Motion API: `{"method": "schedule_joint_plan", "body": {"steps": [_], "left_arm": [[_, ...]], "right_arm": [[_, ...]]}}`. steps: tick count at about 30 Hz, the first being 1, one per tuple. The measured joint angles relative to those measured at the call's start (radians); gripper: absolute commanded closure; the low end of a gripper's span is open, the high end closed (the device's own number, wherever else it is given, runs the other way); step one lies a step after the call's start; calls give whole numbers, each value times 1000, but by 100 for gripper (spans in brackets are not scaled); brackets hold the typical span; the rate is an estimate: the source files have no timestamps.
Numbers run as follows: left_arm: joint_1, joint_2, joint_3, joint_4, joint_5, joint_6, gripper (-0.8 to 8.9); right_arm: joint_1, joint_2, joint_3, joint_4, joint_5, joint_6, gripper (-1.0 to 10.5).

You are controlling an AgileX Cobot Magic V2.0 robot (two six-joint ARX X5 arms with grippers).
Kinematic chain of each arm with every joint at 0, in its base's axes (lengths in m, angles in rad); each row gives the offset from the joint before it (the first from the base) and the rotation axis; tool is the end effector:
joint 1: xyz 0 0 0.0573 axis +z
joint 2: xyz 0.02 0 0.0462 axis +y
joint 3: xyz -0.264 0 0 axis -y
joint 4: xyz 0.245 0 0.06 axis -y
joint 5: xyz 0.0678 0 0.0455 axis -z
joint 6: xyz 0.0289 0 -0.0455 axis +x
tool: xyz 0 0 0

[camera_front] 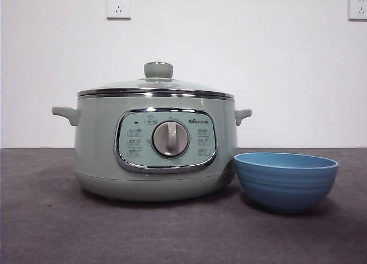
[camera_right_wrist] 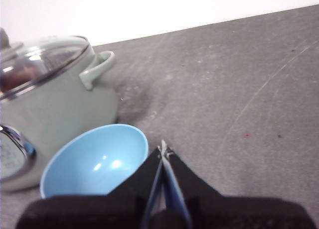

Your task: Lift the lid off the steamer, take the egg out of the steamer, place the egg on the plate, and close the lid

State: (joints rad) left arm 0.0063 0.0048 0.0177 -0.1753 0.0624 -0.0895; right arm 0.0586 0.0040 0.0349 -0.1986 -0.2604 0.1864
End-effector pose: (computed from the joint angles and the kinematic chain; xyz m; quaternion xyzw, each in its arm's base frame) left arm 0.0956 -0.0012 0.1523 -0.0474 0.0822 -0.0243 0.9952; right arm 0.0928 0.0129 0.1561 0.1000 0.0977 0.1498 0.9788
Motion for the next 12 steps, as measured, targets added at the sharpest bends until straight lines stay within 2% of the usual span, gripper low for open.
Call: {"method": "schedule_joint_plan", "body": {"steps": [6,12], "left_arm": [[0,2,63,-30,107,-86,821],[0,35,220,-137,133,-126,821]], "right_arm": [[0,1,42,-4,-1,97,958],[0,59,171,-6,-23,124,958]]}}
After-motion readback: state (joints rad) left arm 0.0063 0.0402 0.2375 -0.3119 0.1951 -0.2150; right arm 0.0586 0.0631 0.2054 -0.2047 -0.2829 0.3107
